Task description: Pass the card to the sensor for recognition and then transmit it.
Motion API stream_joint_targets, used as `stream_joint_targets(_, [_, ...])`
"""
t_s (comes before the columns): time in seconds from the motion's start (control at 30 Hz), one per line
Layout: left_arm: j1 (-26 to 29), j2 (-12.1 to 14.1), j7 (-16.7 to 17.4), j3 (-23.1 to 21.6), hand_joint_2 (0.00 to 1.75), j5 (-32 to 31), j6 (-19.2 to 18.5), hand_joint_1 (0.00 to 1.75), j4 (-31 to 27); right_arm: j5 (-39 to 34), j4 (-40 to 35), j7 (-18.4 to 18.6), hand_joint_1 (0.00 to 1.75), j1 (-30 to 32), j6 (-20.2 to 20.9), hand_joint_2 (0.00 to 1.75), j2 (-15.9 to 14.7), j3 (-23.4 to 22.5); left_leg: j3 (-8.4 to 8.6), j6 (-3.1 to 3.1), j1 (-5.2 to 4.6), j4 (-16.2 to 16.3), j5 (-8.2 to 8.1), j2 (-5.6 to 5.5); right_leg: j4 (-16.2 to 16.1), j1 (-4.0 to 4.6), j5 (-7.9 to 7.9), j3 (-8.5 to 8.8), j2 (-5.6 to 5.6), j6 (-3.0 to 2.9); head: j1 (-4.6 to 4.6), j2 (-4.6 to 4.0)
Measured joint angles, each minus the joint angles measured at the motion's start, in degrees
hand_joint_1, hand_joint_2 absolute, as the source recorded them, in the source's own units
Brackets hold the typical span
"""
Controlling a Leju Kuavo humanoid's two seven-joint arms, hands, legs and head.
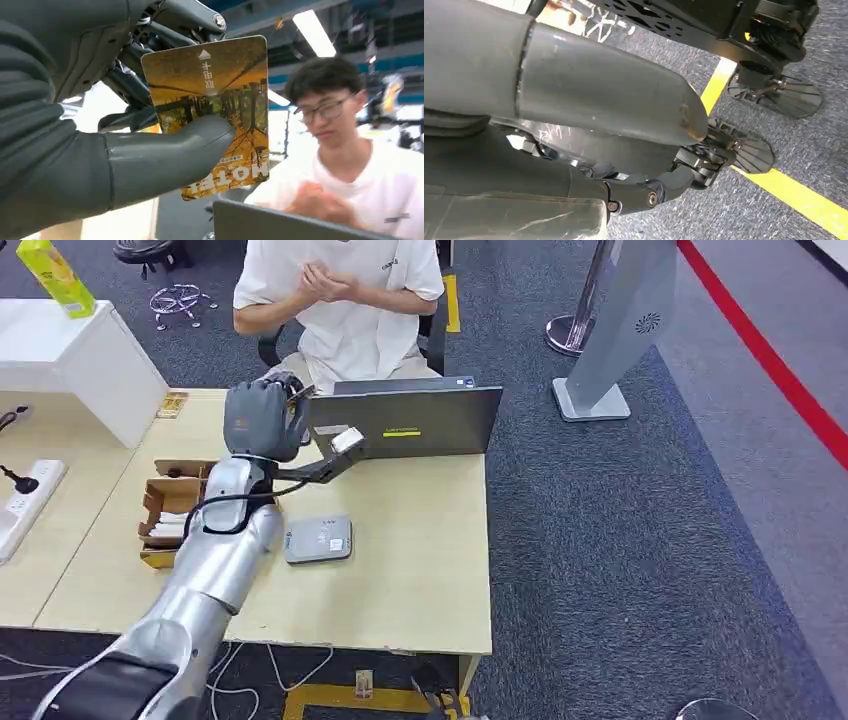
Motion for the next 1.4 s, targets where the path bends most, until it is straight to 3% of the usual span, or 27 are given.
stream_joint_targets(0.23, [12.2, 3.0, 0.3, -6.3, 1.75, 0.6, 0.1, 1.75, -17.6, -1.6, 1.2, -1.1, 0.0, 0.1, -0.2, 0.0, 0.0, -0.4, -0.04, -0.01, 0.01, 0.0, -0.02, 0.01, 0.0, 0.0, -0.01, -0.09, 0.0, 0.0, -0.02, 0.02])
stream_joint_targets(0.57, [16.4, 5.1, 0.3, -9.0, 1.75, 1.1, 0.1, 1.75, -24.6, -1.8, 1.9, -1.5, 0.0, 0.1, -0.2, 0.0, 0.0, -0.5, -0.04, 0.03, 0.0, 0.0, 0.03, 0.01, 0.0, 0.0, 0.03, -0.08, 0.0, 0.02, -0.02, 0.02])
stream_joint_targets(0.67, [17.5, 5.7, 1.4, -9.2, 1.75, 0.7, -2.7, 1.75, -25.0, -2.3, 2.1, -1.6, 0.0, 0.2, -0.2, 0.0, 0.0, -0.9, -0.04, 0.03, 0.0, 0.0, 0.03, 0.01, 0.0, 0.0, 0.02, -0.1, 0.01, 0.02, 0.0, 0.02])
stream_joint_targets(0.77, [16.8, 6.2, 5.1, -9.2, 1.75, -2.2, -7.7, 1.75, -21.3, -2.6, 2.3, -1.5, 0.0, 0.2, -0.1, 0.0, 0.0, -1.0, -0.05, 0.03, 0.0, 0.0, 0.03, 0.01, 0.0, 0.0, 0.02, -0.11, 0.0, 0.01, 0.0, 0.0])
stream_joint_targets(0.97, [14.5, 4.9, 10.2, -9.2, 1.75, -6.5, -8.2, 1.75, -9.1, -2.5, 2.3, -0.9, 0.0, 0.3, 0.0, 0.0, 0.0, -1.2, -0.04, 0.03, 0.0, 0.0, 0.04, 0.03, 0.0, 0.0, 0.03, -0.11, 0.02, 0.01, -0.02, 0.02])
stream_joint_targets(1.17, [12.7, 3.0, 12.2, -9.2, 1.75, -8.1, -10.8, 1.75, -0.3, -2.5, 2.4, -0.5, 0.0, 0.3, 0.0, 0.0, 0.0, -1.2, -0.08, 0.04, -0.01, 0.0, 0.03, 0.01, 0.0, 0.0, 0.03, -0.12, -0.01, 0.02, 0.0, 0.0])
stream_joint_targets(1.4, [12.0, 1.4, 11.9, -9.2, 1.75, -8.8, -13.6, 1.75, 4.8, -2.6, 2.4, -0.4, 0.0, 0.3, 0.1, 0.0, 0.0, -1.2, -0.09, 0.04, -0.01, 0.0, 0.03, 0.0, 0.0, 0.0, 0.03, -0.14, -0.01, 0.02, -0.02, 0.0])
